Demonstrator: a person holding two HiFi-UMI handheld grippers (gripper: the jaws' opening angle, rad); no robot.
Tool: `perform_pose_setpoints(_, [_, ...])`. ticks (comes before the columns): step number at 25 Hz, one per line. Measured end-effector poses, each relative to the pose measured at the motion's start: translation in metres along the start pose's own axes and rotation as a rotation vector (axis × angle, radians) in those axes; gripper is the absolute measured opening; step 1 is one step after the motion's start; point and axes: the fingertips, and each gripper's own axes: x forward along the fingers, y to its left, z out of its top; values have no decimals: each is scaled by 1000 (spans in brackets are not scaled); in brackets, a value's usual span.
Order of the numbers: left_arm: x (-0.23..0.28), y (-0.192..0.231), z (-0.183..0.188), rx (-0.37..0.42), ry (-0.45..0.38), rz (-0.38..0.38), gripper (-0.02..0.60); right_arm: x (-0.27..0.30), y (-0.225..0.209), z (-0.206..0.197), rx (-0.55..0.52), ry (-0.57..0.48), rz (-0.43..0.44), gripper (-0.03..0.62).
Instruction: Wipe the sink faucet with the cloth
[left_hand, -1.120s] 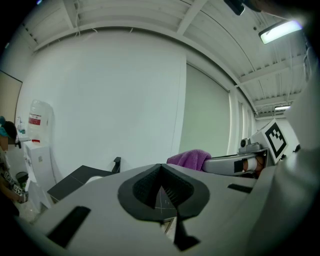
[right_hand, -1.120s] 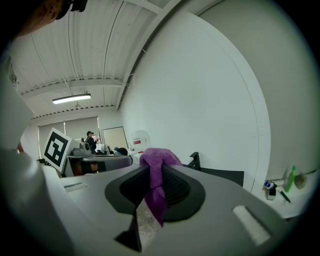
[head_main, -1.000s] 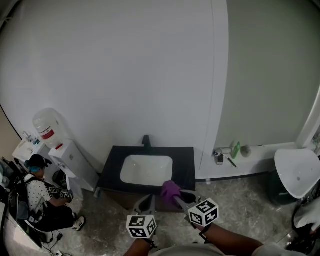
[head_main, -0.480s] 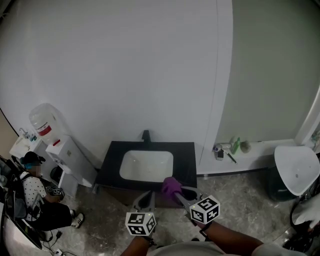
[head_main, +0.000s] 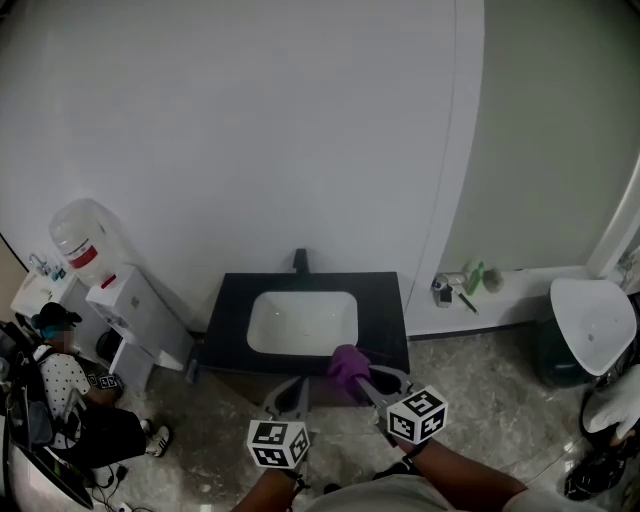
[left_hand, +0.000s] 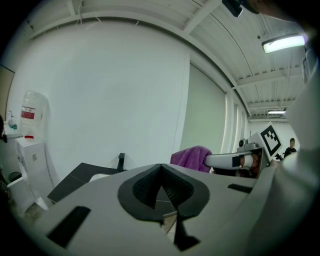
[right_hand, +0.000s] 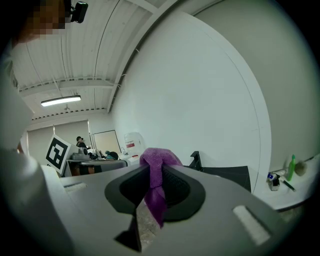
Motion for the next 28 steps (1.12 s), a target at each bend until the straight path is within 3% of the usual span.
perform_pose_setpoints(6, [31,30,-5,-17,20,-6,5,35,-21,-2,3,22,-9,63])
perform_pose_setpoints(12, [105,55,-4,-21,32,19,5,93,-91,10,10,21,21,63])
perform_pose_setpoints(22, [255,120,20,-73,47,138,5,253,-240,72,-36,70,136,63])
perform_pose_setpoints(28, [307,166,5,-113,105,155,5,368,-305,53,-79,161,88,63])
